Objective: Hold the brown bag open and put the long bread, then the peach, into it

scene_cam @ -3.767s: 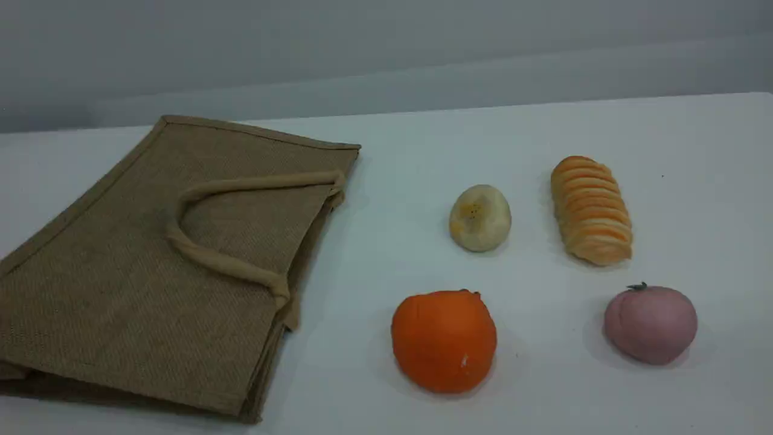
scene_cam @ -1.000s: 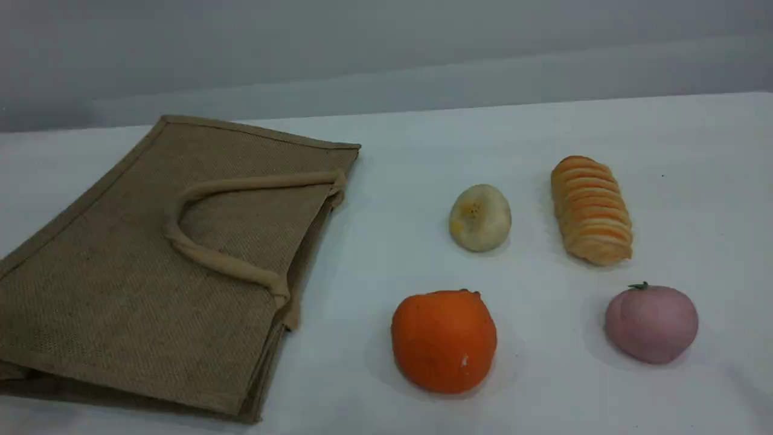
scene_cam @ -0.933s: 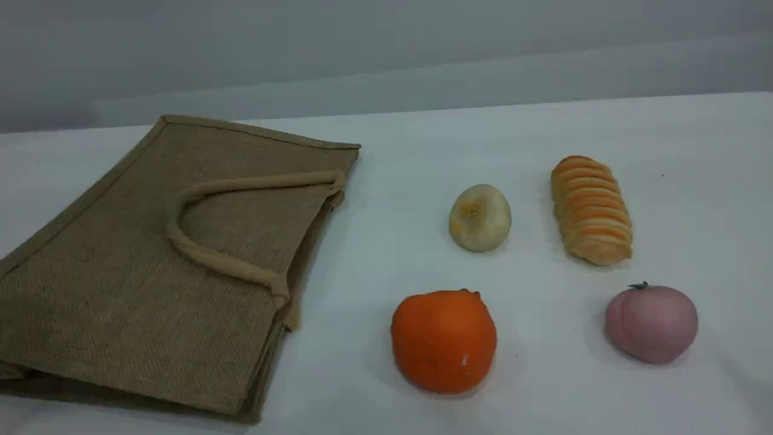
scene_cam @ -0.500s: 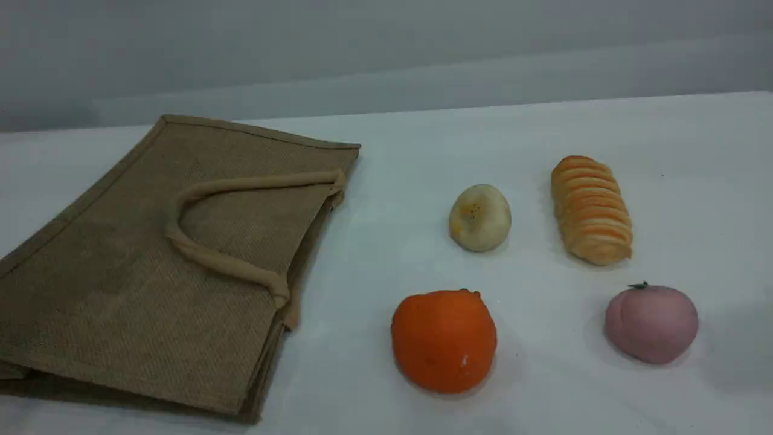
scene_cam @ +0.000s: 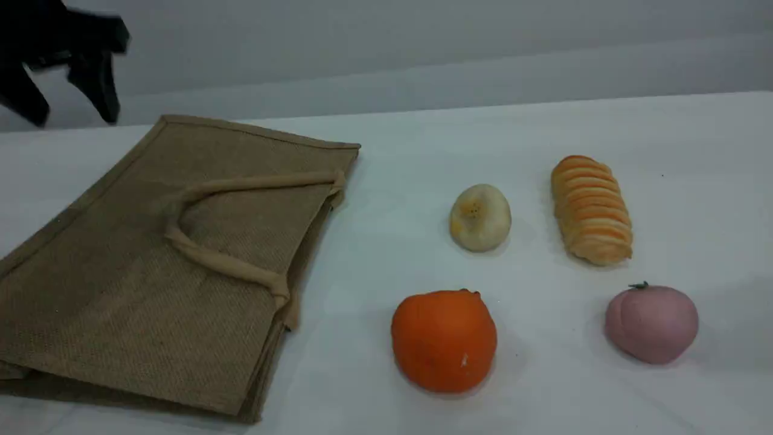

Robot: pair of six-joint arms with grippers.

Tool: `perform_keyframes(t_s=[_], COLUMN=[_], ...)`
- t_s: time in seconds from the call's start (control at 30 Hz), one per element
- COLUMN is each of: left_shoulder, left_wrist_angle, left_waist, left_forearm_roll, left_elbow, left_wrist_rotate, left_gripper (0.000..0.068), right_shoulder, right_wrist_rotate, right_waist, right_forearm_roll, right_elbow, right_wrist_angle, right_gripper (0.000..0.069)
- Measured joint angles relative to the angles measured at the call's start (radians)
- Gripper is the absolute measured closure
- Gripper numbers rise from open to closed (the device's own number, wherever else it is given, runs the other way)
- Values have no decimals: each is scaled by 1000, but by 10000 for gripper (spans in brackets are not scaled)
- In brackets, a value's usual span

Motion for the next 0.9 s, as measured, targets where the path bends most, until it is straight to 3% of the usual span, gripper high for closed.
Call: perform_keyframes(t_s=[0.27,0.9], left_shoulder=[149,357], left_wrist_angle=[-37,-62], left_waist=[-5,-60], left_forearm_roll=[-77,-73], left_elbow=[-43,-158], left_wrist_rotate=[2,5], left_gripper=[146,146], right_shoulder=[0,-1], right_wrist_rotate=[-1,-2], right_waist=[0,0], right_forearm_roll=[0,-1], right_elbow=[0,0], right_wrist_angle=[-10,-9], right_gripper=[106,106])
